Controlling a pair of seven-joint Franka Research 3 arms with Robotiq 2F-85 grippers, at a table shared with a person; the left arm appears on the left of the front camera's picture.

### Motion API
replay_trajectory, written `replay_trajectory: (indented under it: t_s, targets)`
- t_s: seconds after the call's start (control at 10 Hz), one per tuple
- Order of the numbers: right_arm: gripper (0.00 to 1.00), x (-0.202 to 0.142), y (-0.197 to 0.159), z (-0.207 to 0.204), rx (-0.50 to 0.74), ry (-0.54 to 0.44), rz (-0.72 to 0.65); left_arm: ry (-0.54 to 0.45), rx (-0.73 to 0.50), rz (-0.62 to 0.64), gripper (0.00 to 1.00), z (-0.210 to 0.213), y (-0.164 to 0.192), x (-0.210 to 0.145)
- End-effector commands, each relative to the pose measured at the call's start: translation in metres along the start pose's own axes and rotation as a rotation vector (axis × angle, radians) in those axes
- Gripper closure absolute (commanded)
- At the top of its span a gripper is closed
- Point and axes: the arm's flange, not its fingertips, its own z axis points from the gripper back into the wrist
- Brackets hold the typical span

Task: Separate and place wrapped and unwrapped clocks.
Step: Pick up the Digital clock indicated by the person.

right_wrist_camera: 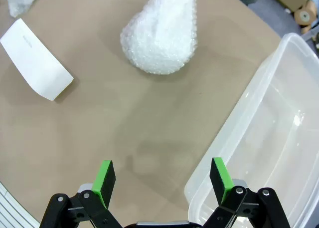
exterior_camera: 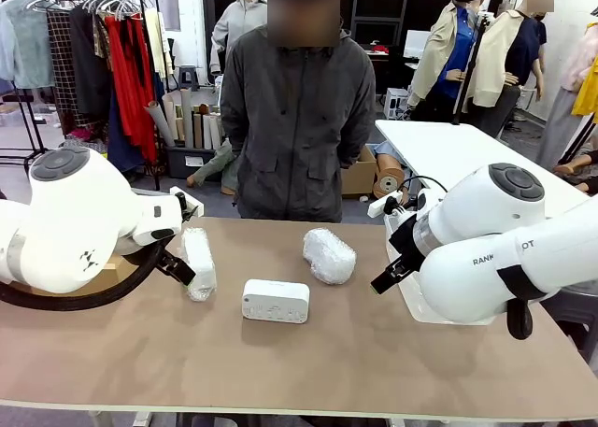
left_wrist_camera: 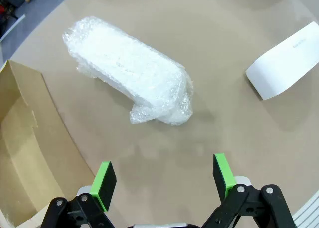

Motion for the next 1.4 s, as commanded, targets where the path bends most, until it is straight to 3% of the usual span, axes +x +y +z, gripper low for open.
replay_trajectory:
  t_s: [0.0, 0.3, 0.6, 1.1, 1.3]
  targets:
    - [0.00, 0.002, 0.007, -0.001, 0.038, -0.009, 0.025, 0.027, -0.031, -0.040, 0.00, 0.008, 0.002, 0.000]
    - [0.00, 0.015, 0.018, 0.009, 0.157, -0.001, 0.059, 0.054, -0.113, -0.114, 0.00, 0.031, 0.005, 0.003]
    - [0.00, 0.034, 0.010, 0.038, 0.233, -0.030, 0.108, 0.028, -0.300, -0.198, 0.00, 0.067, 0.023, 0.019]
    - [0.00, 0.060, -0.045, 0.090, 0.420, -0.130, 0.338, -0.108, -0.508, -0.437, 0.00, 0.096, 0.086, 0.038]
    - [0.00, 0.066, -0.072, 0.098, 0.442, -0.158, 0.359, -0.164, -0.516, -0.534, 0.00, 0.100, 0.099, 0.044]
